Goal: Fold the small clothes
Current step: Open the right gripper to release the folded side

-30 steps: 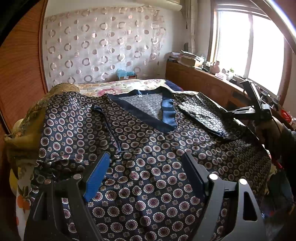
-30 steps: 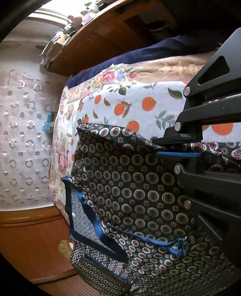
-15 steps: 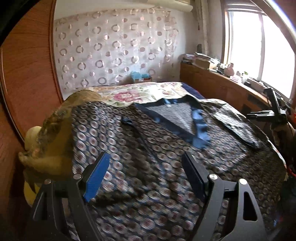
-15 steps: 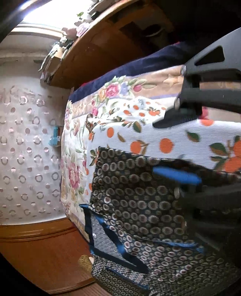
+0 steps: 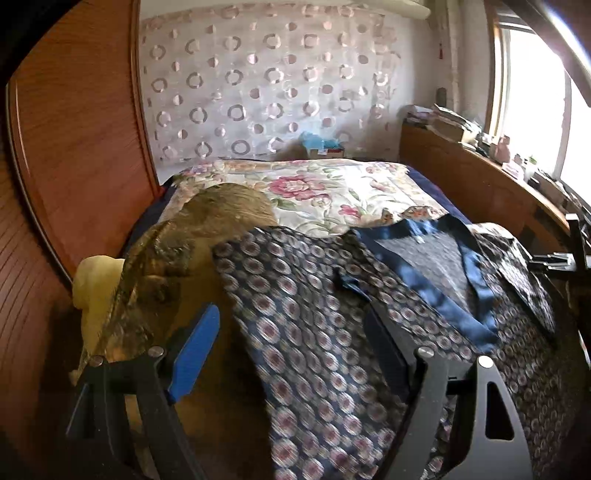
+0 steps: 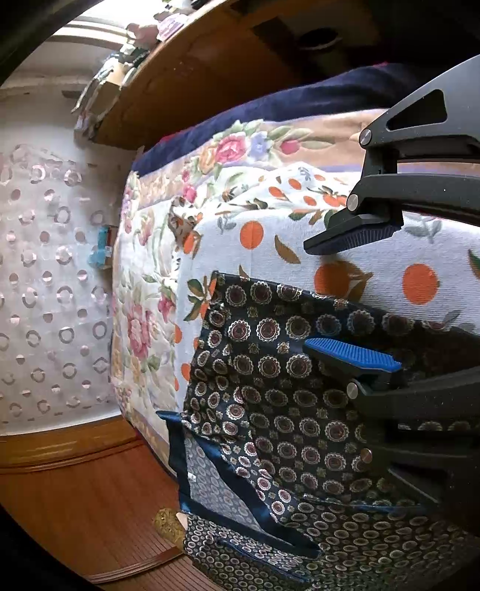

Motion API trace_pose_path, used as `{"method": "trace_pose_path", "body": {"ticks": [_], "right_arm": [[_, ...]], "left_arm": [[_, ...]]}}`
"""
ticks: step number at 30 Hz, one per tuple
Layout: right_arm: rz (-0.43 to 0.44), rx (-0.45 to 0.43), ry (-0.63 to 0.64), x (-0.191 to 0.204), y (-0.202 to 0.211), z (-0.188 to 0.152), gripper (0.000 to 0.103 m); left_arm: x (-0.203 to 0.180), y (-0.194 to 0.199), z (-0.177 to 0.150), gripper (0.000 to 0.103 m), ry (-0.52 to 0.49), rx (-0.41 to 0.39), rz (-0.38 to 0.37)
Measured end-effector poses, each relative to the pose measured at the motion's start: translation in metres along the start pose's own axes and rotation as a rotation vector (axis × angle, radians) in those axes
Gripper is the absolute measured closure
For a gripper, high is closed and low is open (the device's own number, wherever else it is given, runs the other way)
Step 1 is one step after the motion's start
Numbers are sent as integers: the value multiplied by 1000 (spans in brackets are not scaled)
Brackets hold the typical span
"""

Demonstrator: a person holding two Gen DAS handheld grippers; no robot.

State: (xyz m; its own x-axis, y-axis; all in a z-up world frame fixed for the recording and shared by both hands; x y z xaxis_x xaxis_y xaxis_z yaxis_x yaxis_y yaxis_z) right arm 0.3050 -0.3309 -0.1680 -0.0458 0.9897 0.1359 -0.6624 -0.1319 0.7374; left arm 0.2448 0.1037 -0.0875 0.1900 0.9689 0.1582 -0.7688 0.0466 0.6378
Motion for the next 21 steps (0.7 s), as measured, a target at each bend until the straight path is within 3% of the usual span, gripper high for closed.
{"method": "trace_pose_path", "body": {"ticks": [7, 13, 21], "right_arm": [[0, -19, 34, 3, -5, 11, 54], [14, -17, 24, 1, -5, 10, 51], [11, -16, 28, 2, -6, 9, 50]], "left_arm": [[28, -36, 5, 42, 55, 65, -11], [36, -53, 7, 42, 97, 114, -47], [29, -56, 14, 43, 96, 116, -72]]}}
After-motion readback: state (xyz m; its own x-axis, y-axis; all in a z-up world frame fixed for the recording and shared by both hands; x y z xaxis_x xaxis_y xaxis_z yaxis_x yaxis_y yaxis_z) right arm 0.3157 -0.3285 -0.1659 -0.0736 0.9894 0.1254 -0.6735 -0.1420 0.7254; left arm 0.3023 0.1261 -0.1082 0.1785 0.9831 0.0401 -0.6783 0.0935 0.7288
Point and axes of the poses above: each gripper's, at about its wrist camera, not at the fingertips, and y roughly against the way its jaws point, x to its left, z to its top, the point moved 9 cm from there along -y, roughly the way its jaws point, and after that the axes turned 13 degrees about -y, right-handed, at the moved point
